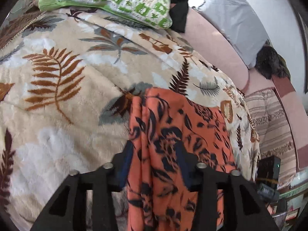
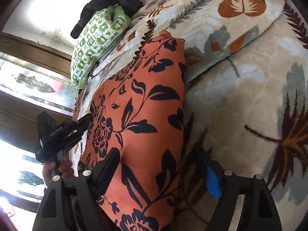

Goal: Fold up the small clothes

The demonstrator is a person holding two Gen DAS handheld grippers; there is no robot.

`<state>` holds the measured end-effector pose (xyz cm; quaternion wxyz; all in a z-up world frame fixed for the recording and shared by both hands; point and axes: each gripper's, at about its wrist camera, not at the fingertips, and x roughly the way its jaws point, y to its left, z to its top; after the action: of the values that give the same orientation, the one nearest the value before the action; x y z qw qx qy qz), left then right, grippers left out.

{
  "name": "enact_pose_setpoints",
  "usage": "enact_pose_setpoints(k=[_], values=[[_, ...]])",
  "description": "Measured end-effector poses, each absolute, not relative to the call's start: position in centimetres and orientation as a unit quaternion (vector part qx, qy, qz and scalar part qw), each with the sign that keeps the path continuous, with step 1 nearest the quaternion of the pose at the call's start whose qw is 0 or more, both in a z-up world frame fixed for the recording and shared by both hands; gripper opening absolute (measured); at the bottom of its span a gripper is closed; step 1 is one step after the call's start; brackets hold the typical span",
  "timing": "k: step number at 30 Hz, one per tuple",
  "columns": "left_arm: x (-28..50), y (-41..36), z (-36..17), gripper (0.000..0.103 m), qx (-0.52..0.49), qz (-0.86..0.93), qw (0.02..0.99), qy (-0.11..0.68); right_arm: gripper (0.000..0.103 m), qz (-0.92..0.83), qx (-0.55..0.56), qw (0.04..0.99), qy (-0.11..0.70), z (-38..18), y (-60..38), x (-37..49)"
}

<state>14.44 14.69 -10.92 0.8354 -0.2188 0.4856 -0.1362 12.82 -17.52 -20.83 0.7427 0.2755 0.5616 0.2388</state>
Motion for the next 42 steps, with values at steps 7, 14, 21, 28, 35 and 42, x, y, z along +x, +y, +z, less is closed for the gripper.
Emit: enact_pose_setpoints(k=[7, 14, 21, 28, 35, 42], values=[[8.8, 13.1, -13.8, 0.075, -0.193, -0.145, 0.824, 0.512, 0.085, 0.246, 0.33, 0.723, 0.555, -21.6, -18.0, 12.4], [9.3, 12.9, -15.5, 0.054, -0.197, -0.158, 0.814, 0.523, 0.08, 0.285, 0.277, 0.723, 0.565, -21.4, -14.6, 14.2], [7.9, 12.0, -12.3, 0.057, -0.14, -0.113, 0.858, 0.481, 0.081, 0.267, 0.282, 0.729, 0.563, -20.7, -15.2, 13.4], [9.5, 10.5, -11.7, 0.063, -0.076, -0.077, 0.875, 0.472, 0.081, 0.239, 0.272, 0.75, 0.553, -19.3, -16.1, 13.5], [10.0, 10.4, -13.1, 0.063, -0.073, -0.067, 0.87, 0.482, 0.068, 0.203, 0.214, 0.758, 0.582, -19.9, -15.0, 13.7], [10.2, 10.6, -13.6, 0.064, -0.08, -0.071, 0.869, 0.483, 0.084, 0.193, 0.271, 0.764, 0.552, -18.5, -16.8, 14.3]])
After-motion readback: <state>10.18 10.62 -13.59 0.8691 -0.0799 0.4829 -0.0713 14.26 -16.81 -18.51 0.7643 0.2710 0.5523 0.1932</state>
